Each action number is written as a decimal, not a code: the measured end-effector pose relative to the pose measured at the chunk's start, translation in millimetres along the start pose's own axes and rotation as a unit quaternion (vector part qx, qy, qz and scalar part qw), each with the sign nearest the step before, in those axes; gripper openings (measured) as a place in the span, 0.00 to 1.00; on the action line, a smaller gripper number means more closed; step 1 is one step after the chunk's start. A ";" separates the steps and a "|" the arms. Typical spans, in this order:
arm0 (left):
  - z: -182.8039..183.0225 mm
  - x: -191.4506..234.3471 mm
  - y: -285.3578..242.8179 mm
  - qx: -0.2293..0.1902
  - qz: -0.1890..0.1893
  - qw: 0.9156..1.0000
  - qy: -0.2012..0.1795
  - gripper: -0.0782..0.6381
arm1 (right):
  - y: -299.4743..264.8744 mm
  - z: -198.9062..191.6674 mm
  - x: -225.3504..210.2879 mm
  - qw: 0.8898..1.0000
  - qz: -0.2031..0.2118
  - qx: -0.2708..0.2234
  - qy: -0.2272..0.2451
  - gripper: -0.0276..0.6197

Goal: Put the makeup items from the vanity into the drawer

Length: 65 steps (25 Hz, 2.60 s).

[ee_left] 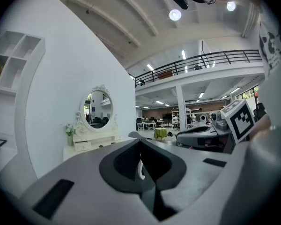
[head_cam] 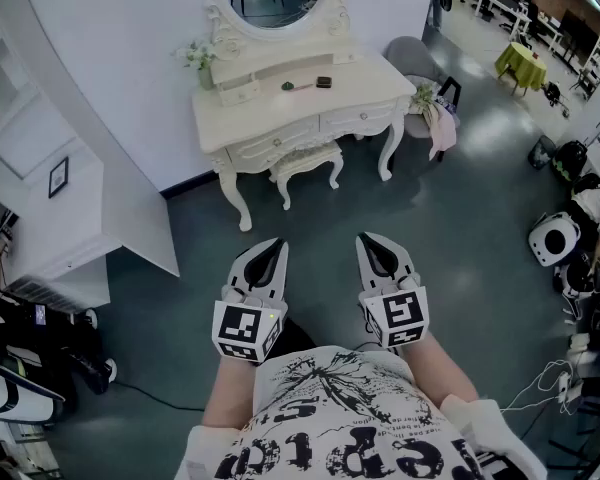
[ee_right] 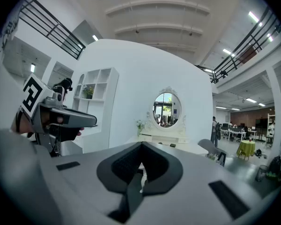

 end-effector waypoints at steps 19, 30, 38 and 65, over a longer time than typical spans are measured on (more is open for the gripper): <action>-43.0 52.6 -43.2 0.036 0.001 0.999 0.027 0.14 | -68.9 -39.5 -15.2 0.999 -0.010 0.039 -0.029 0.07; -54.6 195.2 -151.3 0.039 -0.023 0.998 0.043 0.14 | -238.1 -51.9 -51.3 0.996 -0.051 0.068 -0.041 0.07; -65.2 283.0 -205.6 0.052 -0.018 0.997 0.057 0.14 | -339.1 -55.6 -62.8 0.992 -0.059 0.090 -0.065 0.07; -127.9 391.0 -500.8 0.089 0.159 0.980 0.073 0.14 | -649.5 -126.0 -274.8 0.977 0.158 0.142 -0.033 0.07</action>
Point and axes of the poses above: the fingertips, and each gripper's own axes: y backward along the fingers, x to its left, z out of its top, the point moved 1 cm from there along y, backward along the fingers, and after that the axes turned 8 degrees about -x, right-handed, at the moved point
